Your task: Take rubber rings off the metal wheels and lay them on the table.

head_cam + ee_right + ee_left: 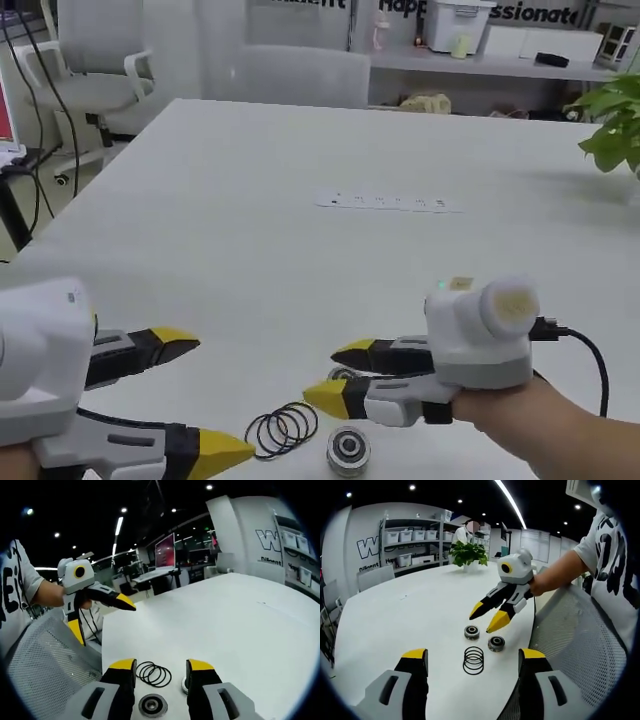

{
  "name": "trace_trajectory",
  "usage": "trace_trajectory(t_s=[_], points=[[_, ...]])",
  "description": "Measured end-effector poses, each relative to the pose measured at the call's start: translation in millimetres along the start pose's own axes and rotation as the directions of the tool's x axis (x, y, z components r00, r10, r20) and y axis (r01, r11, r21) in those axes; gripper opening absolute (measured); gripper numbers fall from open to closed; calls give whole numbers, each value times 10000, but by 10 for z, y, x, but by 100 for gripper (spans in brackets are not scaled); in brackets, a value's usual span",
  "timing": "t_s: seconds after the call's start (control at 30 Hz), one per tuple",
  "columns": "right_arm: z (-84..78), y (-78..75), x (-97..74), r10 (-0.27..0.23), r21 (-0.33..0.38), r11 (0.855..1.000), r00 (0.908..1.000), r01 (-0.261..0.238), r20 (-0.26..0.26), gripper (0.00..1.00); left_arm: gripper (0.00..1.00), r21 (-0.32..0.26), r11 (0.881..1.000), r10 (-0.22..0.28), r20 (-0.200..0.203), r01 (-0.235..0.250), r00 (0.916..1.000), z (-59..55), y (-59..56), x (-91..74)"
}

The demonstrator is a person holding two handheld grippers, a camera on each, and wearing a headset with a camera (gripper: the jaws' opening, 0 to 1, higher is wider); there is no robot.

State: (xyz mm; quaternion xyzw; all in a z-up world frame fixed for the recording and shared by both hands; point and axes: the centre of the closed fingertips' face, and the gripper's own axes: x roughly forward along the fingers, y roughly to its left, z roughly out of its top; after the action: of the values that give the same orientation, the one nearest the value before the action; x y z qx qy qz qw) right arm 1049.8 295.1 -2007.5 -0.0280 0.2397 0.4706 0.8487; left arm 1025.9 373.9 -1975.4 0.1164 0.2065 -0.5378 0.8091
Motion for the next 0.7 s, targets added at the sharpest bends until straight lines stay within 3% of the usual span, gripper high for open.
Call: trace_trajectory(t_s=[0.4, 0.7], points=[[-74, -28, -261, -207, -720, 9972, 9995, 190, -221, 51, 73, 149, 9999, -52, 0, 52, 10000, 61, 5, 53], [-137, -88, -476, -460, -737, 9963, 9987, 443, -205, 61, 74, 237, 9996, -157, 36, 156, 9999, 139, -2, 113]])
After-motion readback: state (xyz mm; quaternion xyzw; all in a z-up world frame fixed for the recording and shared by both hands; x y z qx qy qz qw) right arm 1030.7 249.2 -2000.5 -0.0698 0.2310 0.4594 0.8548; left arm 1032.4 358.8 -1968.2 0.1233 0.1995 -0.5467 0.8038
